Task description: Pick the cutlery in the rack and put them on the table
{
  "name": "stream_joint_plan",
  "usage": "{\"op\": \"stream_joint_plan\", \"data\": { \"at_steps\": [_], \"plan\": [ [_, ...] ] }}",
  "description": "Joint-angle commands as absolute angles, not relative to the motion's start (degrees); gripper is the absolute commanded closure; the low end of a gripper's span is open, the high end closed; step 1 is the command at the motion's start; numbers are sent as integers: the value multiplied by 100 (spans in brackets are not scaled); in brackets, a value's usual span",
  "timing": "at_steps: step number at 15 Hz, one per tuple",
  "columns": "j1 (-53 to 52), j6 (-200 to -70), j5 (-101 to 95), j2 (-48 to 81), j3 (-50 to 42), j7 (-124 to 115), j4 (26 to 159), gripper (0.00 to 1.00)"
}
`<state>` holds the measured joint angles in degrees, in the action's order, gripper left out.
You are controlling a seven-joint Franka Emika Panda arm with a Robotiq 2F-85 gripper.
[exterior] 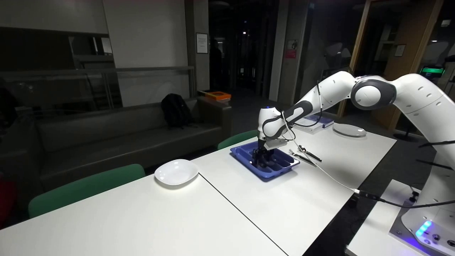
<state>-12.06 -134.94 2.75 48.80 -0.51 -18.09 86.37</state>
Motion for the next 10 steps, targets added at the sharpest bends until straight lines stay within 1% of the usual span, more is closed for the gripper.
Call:
{"op": "stream_joint_plan", "data": {
  "at_steps": [1,10],
  "plan": [
    [-1221,-13533,160,4899,-103,-1832,8564,0],
    [-1095,-13559,188,4981,-102,-1689,8554,0]
  ]
}}
